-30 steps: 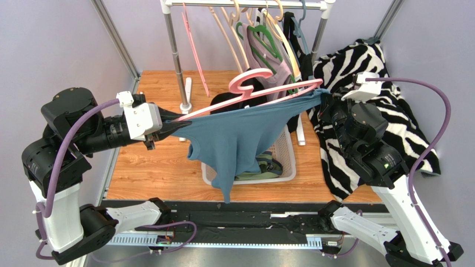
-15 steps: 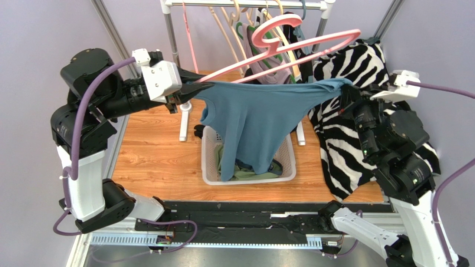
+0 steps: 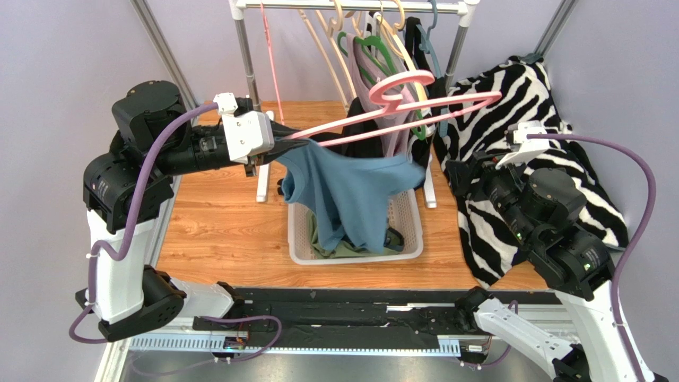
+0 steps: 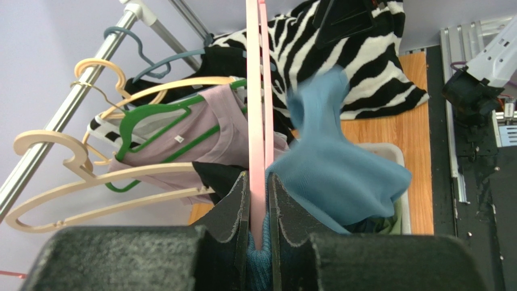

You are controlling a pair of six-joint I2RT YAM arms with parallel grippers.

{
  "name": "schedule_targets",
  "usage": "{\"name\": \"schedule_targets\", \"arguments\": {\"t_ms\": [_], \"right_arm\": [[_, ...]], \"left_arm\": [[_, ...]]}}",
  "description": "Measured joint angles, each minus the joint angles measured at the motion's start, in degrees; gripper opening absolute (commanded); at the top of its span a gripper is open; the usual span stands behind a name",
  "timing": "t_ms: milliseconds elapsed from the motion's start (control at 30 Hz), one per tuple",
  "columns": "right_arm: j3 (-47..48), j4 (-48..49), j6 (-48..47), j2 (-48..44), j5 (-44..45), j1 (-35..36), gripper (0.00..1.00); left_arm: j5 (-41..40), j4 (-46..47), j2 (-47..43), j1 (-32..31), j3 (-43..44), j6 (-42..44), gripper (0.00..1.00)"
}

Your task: Remove the tank top from the hanger

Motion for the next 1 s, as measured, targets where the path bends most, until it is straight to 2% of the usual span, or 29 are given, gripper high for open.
{"name": "schedule_targets", "arguments": {"t_ms": [200, 400, 667, 1000], "right_arm": [[7.5, -6.8, -3.0, -0.7, -12.1, -0.1, 0.64], [14.7, -6.6, -7.1, -2.5, -24.2, -0.2, 0.58], [17.7, -6.1, -13.6, 0.4, -38.5, -0.3, 0.53], [15.9, -4.5, -17.8, 5.5, -45.7, -0.3, 0.52]], "left_arm": [[0.8, -0.9, -3.6, 0.0, -6.4, 0.3, 0.00], [2.1, -2.4, -4.9, 0.0, -13.7, 0.3, 0.00], [6.8, -3.9, -4.9, 0.0, -16.5, 0.5, 0.00], [13.0, -5.9, -4.8, 0.0, -16.7, 1.4, 0.00]]}}
